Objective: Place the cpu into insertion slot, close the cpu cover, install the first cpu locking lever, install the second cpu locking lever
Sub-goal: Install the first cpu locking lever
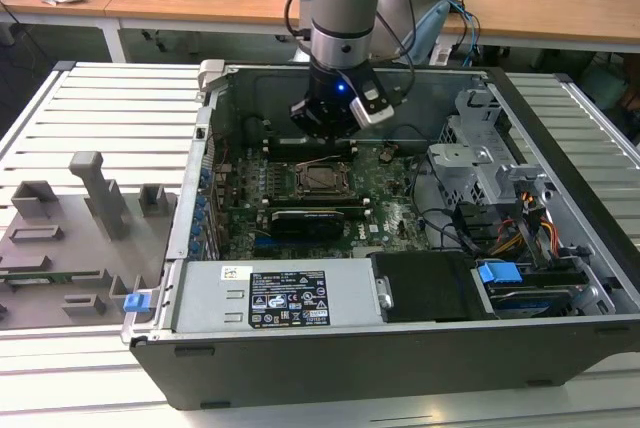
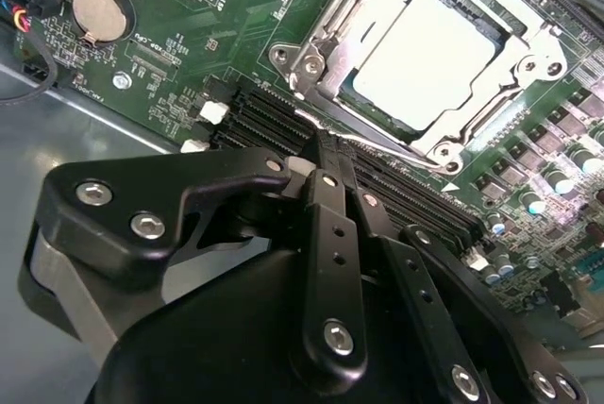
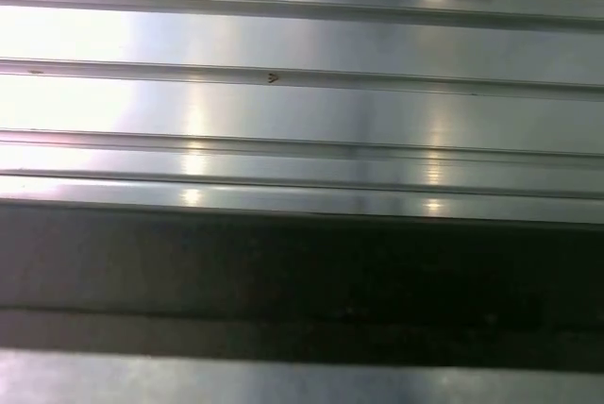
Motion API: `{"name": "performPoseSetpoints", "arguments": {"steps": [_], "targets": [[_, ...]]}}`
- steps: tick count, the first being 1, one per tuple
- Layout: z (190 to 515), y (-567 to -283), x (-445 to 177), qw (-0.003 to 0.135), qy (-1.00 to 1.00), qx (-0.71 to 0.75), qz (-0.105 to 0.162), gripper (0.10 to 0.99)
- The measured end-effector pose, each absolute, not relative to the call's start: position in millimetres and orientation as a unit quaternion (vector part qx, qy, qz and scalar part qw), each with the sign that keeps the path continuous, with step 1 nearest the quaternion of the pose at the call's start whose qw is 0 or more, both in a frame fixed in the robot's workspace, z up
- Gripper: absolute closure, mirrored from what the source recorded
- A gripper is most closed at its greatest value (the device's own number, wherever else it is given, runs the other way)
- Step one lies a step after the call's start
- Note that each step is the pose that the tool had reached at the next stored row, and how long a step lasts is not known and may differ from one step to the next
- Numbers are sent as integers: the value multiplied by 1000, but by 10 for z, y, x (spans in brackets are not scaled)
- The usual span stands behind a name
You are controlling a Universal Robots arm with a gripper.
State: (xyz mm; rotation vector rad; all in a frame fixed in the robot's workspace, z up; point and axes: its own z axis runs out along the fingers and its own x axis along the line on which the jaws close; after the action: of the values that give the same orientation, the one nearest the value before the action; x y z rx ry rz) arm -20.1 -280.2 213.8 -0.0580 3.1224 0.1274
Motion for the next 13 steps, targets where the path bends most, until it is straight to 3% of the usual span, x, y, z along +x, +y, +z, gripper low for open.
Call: {"name": "performPoseSetpoints", "arguments": {"steps": [13], "targets": [[2036, -2802, -170, 8, 999, -18, 39, 980]]}}
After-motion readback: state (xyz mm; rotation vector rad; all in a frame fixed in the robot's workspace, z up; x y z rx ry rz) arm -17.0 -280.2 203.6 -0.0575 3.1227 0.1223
